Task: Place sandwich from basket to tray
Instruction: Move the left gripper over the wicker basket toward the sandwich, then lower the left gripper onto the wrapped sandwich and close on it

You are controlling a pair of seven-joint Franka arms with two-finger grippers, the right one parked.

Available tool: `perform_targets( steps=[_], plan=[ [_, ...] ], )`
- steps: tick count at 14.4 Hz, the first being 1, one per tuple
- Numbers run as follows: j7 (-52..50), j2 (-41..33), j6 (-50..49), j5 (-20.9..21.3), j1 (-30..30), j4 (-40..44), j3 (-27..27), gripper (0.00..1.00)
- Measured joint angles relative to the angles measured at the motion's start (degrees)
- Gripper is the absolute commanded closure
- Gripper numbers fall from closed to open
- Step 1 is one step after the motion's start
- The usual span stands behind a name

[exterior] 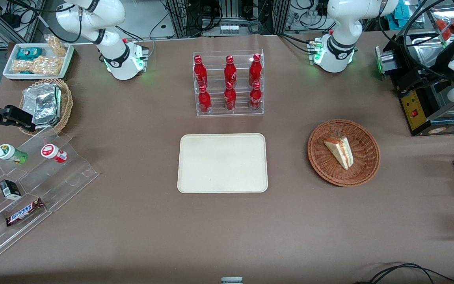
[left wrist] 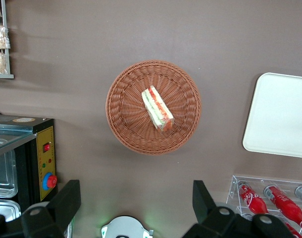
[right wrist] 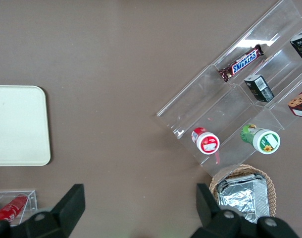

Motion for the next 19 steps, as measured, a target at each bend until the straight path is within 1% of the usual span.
perform_targets(
  steps=[6, 9, 11, 13, 16, 17, 19],
  plan=[
    [0.00, 0.22, -0.25, 0.00, 0.00, -0.35, 0.01, 0.00],
    [0.00, 1.31, -0.53, -0.15, -0.04, -2.60, -0.03, 0.00],
    [0.04, 3.39, -0.23, -0.67, -0.93, -4.45, -0.62, 0.00],
    [-0.06, 6.64, 2.04, -2.02, -4.48, -5.44, -1.44, 0.00],
    [-4.32, 12.21, 5.19, -2.57, -13.19, -5.77, -2.02, 0.00],
    [-6.30, 13.37, 5.33, -2.50, -15.05, -5.78, -2.12, 0.00],
    [-8.04, 14.25, 4.83, -2.36, -15.89, -5.90, -2.05, 0.00]
  ],
)
